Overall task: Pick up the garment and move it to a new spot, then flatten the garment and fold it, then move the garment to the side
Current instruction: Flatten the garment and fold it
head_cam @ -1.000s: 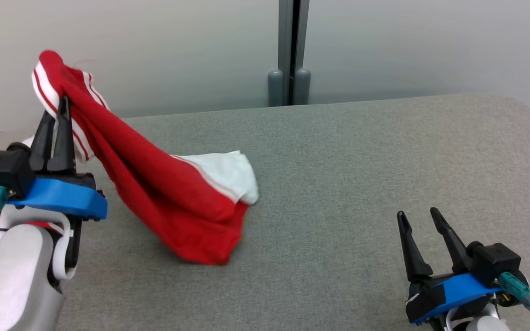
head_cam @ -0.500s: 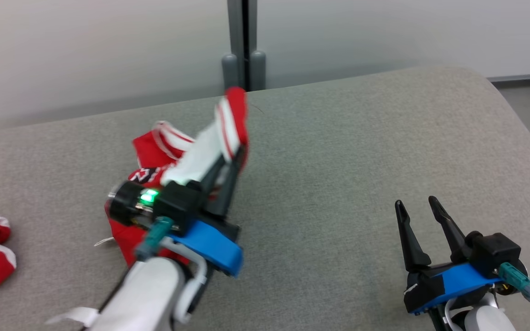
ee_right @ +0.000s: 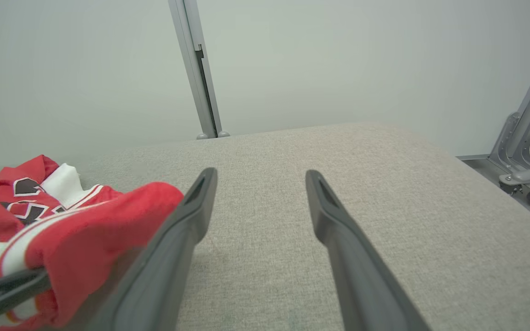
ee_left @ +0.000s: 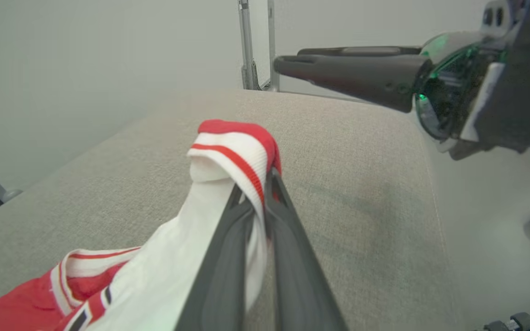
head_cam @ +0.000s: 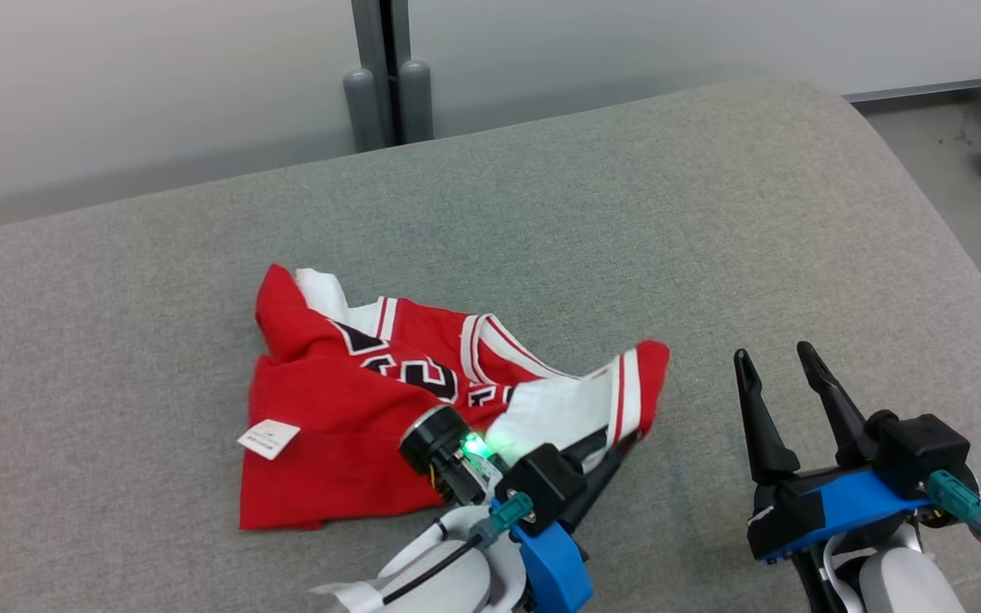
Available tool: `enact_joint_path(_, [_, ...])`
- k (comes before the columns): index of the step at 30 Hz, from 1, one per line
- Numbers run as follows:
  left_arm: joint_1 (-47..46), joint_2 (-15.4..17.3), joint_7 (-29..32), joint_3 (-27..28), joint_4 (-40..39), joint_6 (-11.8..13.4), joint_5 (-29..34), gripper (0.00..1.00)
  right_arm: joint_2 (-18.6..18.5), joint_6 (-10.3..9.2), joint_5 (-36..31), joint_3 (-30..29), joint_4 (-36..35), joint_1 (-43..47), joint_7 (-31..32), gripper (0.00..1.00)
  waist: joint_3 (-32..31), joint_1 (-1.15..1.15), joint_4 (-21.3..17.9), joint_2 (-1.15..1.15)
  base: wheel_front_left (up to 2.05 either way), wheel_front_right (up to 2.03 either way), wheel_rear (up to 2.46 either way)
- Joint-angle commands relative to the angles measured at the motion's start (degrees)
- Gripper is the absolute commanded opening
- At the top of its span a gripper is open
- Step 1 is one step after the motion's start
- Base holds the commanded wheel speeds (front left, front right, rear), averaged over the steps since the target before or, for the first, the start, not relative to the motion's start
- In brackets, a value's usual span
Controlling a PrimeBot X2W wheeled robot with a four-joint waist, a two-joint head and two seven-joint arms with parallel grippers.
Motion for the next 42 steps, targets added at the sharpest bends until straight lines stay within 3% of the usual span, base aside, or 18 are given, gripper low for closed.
enact_joint_path(1, [-1.0, -0.3, -0.6, -0.3, 0.7, -0.1, -0.1, 0.00, -0.2, 0.03, 0.1, 0.0, 0.2, -0.3, -0.3, 1.00, 0.0, 0.00, -0.1, 0.00, 0.00, 0.00, 0.00])
enact_joint_path(2, [-1.5, -0.6, -1.1, -1.2, 1.8, -0.2, -0.2, 0.59, -0.2, 0.03, 0.1, 0.1, 0.2, -0.3, -0.4, 1.00, 0.0, 0.00, -0.1, 0.00, 0.00, 0.00, 0.00])
enact_joint_path(3, [-2.0, -0.9, -1.7, -1.8, 2.6, -0.2, -0.6, 1.00, -0.2, 0.03, 0.1, 0.1, 0.3, -0.3, -0.5, 1.00, -0.1, 0.00, -0.1, 0.00, 0.00, 0.00, 0.00])
enact_joint_path(6, [-3.1, -1.4, -3.2, -2.0, 4.1, -0.2, -1.9, 1.00, -0.2, 0.03, -0.2, -0.3, 0.5, 0.0, -0.5, 1.00, -0.6, 0.00, 0.1, 0.00, 0.00, 0.00, 0.00])
enact_joint_path(13, [-4.4, -1.5, -4.9, 2.6, 3.0, 4.0, -4.6, 1.00, -0.2, 0.03, -0.3, -1.0, 1.0, 1.1, -0.4, 1.00, -2.9, 0.00, 2.2, 0.00, 0.00, 0.00, 0.00])
enact_joint_path(24, [4.9, 8.0, -5.0, 19.5, -7.3, 10.8, -4.2, 1.00, -0.2, 0.03, -0.2, -1.3, 0.7, 3.2, 0.4, 1.00, -6.3, 0.00, 6.9, 0.00, 0.00, 0.00, 0.00])
enact_joint_path(30, [12.0, 12.4, -5.0, 27.6, -12.2, 13.2, -3.9, 1.00, -0.2, 0.03, -0.4, -1.4, 0.2, 4.4, 0.9, 1.00, -7.6, 0.00, 9.3, 0.00, 0.00, 0.00, 0.00])
enact_joint_path(36, [18.7, 14.2, -5.0, 34.2, -15.8, 14.9, -3.5, 1.00, -0.2, 0.03, -0.5, -1.5, -0.2, 5.1, 1.4, 1.00, -8.6, 0.00, 11.3, 0.00, 0.00, 0.00, 0.00])
enact_joint_path(42, [24.6, 13.8, -5.0, 39.1, -18.9, 15.4, -2.3, 1.00, -0.2, 0.03, -0.5, -1.6, -0.6, 5.5, 1.8, 1.00, -9.2, 0.00, 12.2, 0.00, 0.00, 0.00, 0.00])
